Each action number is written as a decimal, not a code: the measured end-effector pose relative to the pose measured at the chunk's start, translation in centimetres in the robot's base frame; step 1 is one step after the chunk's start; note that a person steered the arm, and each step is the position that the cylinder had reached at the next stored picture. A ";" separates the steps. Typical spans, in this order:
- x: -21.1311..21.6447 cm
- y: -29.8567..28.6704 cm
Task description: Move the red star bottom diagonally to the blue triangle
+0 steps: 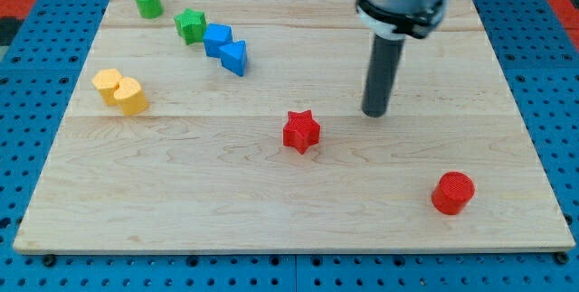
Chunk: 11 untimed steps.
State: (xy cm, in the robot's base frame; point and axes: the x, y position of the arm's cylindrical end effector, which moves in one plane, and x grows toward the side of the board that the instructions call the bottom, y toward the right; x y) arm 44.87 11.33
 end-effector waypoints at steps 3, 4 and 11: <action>5.3 -4.6; 4.9 -8.0; -1.4 -13.6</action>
State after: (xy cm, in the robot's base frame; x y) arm 43.51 -2.24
